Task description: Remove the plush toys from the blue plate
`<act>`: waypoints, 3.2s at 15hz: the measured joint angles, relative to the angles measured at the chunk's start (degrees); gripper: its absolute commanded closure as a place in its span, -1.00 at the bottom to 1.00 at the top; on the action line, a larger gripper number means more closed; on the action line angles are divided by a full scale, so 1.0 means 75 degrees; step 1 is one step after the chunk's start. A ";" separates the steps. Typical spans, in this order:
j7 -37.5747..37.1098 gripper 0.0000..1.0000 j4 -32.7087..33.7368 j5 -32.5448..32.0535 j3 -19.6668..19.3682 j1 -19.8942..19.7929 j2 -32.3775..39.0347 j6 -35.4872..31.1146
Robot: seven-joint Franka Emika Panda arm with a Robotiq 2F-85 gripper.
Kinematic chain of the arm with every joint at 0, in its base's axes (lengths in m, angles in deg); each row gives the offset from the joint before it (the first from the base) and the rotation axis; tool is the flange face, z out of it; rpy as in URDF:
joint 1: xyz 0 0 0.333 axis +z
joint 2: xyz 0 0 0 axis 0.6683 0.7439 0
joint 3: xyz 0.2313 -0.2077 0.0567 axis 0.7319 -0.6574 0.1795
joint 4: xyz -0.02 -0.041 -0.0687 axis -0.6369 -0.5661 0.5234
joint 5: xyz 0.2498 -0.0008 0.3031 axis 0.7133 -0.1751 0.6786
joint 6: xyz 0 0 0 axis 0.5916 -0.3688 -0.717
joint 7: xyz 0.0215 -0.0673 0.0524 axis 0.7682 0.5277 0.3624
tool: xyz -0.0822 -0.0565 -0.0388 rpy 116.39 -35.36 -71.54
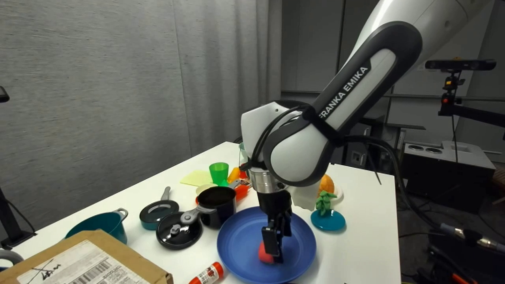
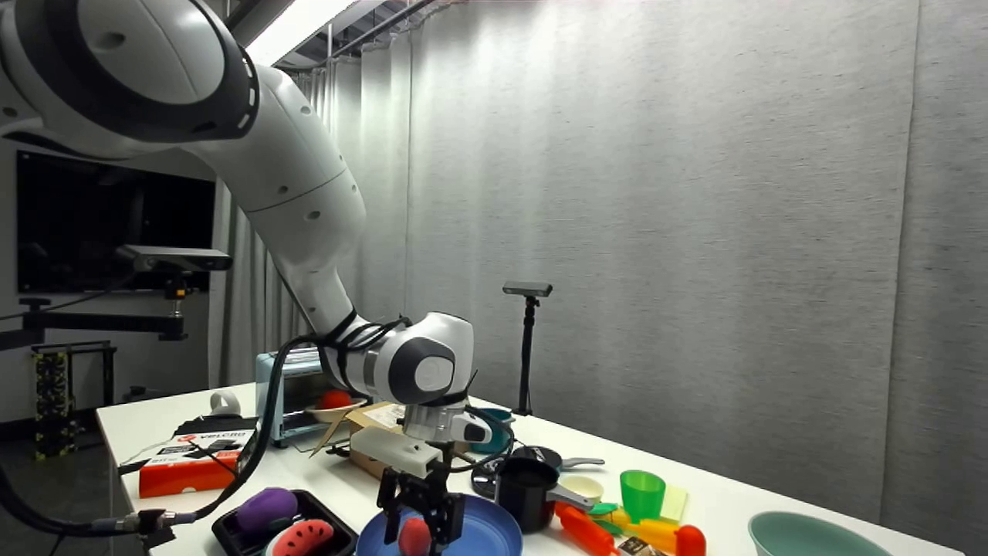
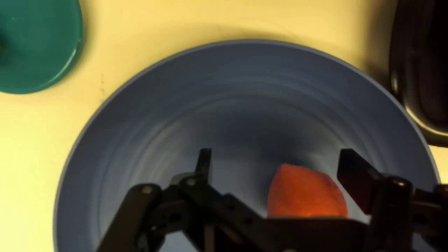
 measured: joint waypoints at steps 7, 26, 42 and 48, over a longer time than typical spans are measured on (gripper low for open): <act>0.0575 -0.18 -0.0641 0.0190 -0.0076 -0.0535 -0.0461 -0.0727; 0.0873 -1.00 -0.0679 0.1823 0.0699 -0.0266 -0.0284 -0.1953; -0.0515 0.98 -0.0675 -0.0861 -0.0360 0.0681 -0.0266 -0.2368; 0.1163 0.93 -0.0697 0.0015 0.0484 0.0345 -0.0860 -0.2003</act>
